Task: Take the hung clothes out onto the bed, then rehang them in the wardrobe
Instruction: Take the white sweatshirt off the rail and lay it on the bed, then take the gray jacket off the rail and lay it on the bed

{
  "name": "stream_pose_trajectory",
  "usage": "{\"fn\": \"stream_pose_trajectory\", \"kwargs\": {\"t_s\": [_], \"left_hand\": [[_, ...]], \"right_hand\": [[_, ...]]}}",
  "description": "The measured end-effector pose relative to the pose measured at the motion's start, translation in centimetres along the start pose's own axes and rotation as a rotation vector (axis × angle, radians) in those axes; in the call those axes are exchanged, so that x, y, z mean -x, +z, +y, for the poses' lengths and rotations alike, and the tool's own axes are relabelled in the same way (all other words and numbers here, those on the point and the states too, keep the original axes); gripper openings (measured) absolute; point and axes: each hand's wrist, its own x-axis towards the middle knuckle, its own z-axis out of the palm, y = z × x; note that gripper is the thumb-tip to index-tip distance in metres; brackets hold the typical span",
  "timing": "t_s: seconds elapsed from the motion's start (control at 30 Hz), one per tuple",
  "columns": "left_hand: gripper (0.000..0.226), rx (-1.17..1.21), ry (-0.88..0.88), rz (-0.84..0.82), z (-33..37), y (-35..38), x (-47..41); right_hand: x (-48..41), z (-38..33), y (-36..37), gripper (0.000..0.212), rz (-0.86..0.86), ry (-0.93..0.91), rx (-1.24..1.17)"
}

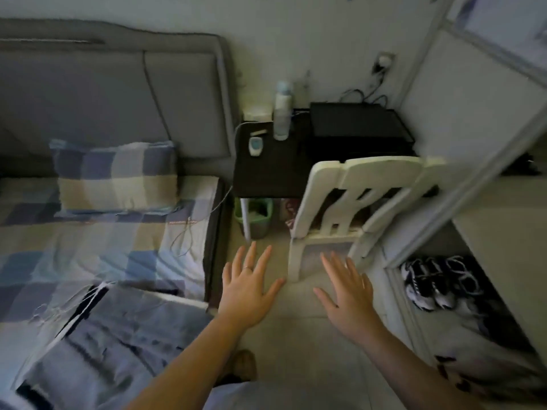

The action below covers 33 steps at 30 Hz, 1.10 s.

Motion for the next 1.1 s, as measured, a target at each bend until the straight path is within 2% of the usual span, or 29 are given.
{"fn": "stream_pose_trajectory", "kwargs": {"t_s": [0.1, 0.27, 0.47, 0.63, 0.87, 1.1], "left_hand": [[0.077, 0.002, 0.215, -0.069, 4.9, 0.3, -5.9], [0.075, -0.015, 0.529, -0.145, 14.1, 1.4, -15.6], [0.081, -0.065, 0.970, -0.147, 27.7, 1.4, -24.4], [0.077, 0.070, 1.293, -0.154, 40.4, 0.5, -28.1], [0.074, 0.259, 1.520, -0.099, 57.9, -2.6, -27.4], [0.081, 0.397, 1.666, 0.046, 73.5, -9.1, -24.4]], "right_hand": [[-0.5, 4.1, -2.4, 0.072, 0.106, 0.163, -0.037], [-2.0, 10.3, -7.0, 0.076, 0.287, 0.427, 0.036], [-2.9, 15.9, -14.6, 0.083, 0.525, 0.724, 0.118], [-1.2, 18.8, -22.1, 0.074, 0.691, 0.862, 0.155], [4.0, 21.3, -34.4, 0.070, 0.889, 0.982, 0.407], [10.3, 22.1, -48.4, 0.068, 1.021, 0.950, 0.656]]}}
